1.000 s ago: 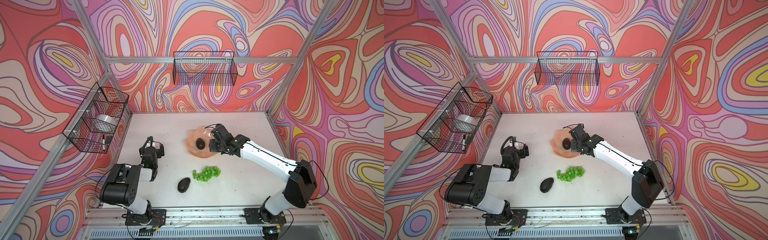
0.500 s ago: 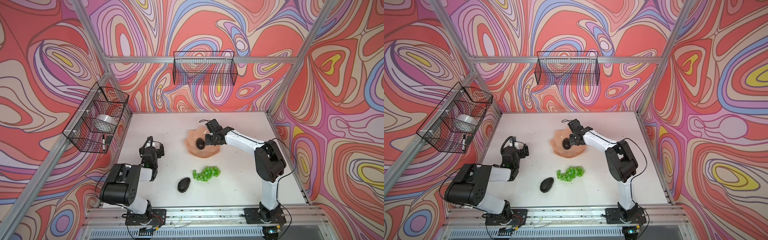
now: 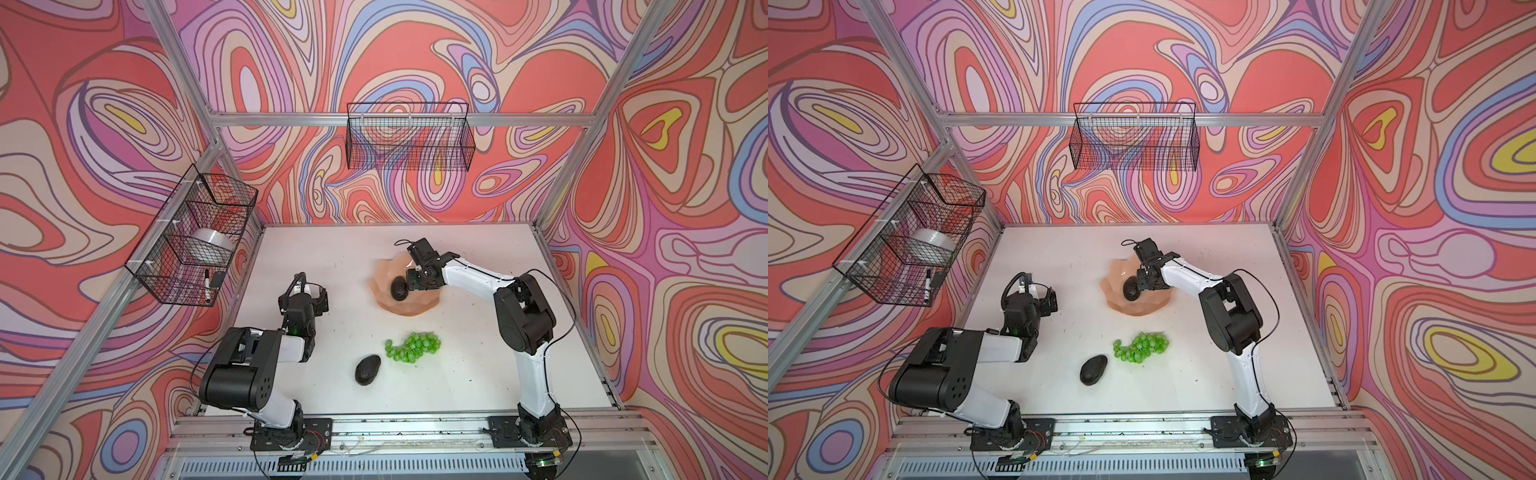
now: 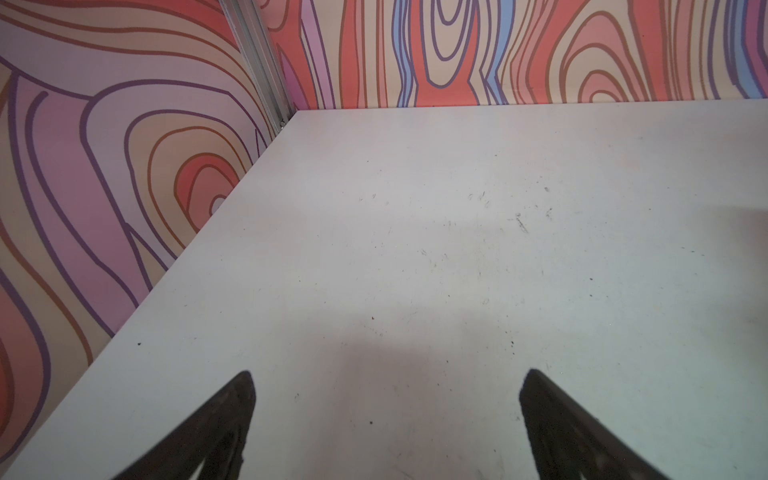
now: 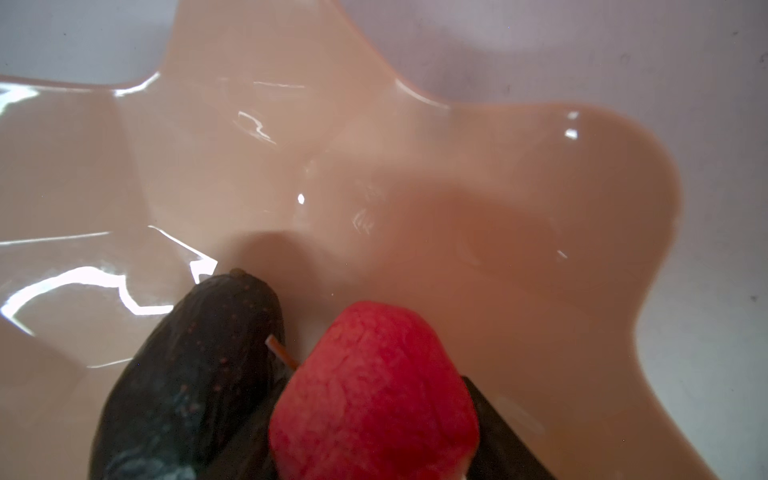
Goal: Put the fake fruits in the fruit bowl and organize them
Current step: 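Carry the red apple with the right gripper into the bowl and release, then move the right gripper to the second avocado and grasp it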
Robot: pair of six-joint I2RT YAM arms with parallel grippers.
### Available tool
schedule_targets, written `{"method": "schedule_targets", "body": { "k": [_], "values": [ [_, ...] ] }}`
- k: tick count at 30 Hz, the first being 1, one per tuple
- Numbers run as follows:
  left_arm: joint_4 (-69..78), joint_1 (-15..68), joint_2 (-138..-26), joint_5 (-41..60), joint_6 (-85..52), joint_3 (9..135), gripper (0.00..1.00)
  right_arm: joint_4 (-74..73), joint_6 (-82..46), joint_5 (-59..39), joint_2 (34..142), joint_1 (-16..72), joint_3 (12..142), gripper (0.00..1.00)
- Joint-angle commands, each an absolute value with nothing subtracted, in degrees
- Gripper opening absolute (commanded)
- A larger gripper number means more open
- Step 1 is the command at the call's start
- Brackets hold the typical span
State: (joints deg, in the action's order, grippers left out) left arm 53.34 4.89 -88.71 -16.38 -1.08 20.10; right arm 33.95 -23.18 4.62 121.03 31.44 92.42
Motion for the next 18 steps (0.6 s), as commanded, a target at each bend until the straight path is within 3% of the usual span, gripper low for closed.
{"method": "schedule_targets", "body": {
  "k": [1, 8, 14, 18],
  "values": [
    [53.96, 4.75, -88.95, -16.86, -0.88, 20.74, 1.0, 34.57, -22.88, 4.24, 121.91, 31.03, 94.3, 0.69],
    [53.93, 4.75, -88.92, -16.89, -0.94, 20.74, 1.0, 35.79, -22.29, 5.63, 117.98, 30.67, 95.82, 0.73],
    [53.96, 4.75, -89.01, -16.92, -0.9, 20.71, 1.0, 36.49, -24.4, 4.55, 106.64, 31.29, 89.12, 0.74],
    [53.93, 4.75, -89.0, -16.89, -0.92, 20.73, 1.0, 39.73, -27.15, 9.93, 97.43, 39.33, 82.15, 0.74]
  ]
}}
